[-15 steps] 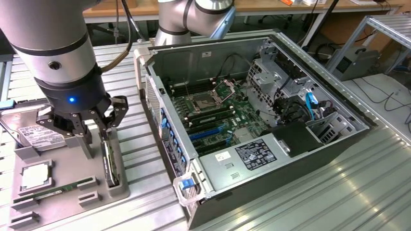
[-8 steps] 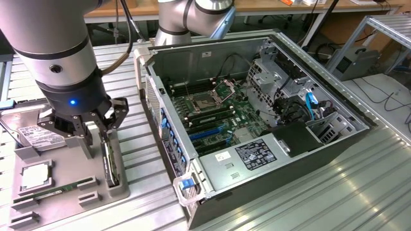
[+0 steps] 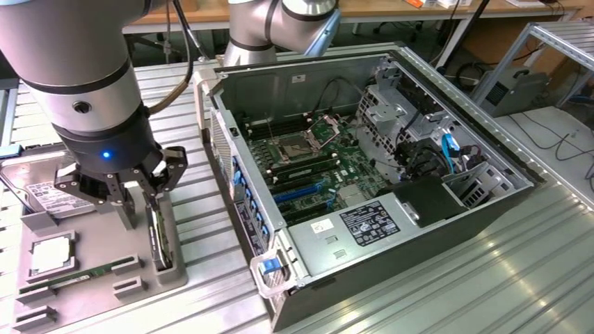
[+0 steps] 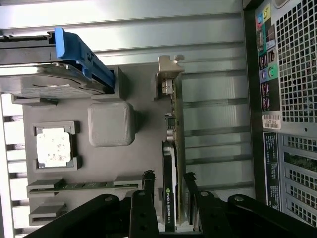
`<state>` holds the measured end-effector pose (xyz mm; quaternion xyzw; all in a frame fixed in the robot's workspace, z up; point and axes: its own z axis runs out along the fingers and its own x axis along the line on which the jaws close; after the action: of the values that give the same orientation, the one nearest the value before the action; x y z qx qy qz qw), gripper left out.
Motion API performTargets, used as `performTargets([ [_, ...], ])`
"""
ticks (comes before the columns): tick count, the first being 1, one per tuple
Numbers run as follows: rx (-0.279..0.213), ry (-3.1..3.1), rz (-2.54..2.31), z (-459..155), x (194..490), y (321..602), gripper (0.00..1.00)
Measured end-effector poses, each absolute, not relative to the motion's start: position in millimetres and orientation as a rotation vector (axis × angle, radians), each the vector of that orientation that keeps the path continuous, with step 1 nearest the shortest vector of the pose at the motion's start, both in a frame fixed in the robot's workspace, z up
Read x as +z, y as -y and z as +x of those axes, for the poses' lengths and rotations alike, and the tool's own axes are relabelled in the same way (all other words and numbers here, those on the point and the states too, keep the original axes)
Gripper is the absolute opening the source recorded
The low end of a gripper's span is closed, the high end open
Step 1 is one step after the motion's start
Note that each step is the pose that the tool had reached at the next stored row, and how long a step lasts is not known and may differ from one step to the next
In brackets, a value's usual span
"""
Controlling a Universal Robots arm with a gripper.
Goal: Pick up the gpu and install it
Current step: 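Pick up the gpu and move the gpu toward the slot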
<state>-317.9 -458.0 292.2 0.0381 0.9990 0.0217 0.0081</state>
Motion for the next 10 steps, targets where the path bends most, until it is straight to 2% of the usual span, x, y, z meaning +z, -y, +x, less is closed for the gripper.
performTargets([
  [10,0.068,-3.123,0.119,-316.7,284.2,458.4,0.36],
])
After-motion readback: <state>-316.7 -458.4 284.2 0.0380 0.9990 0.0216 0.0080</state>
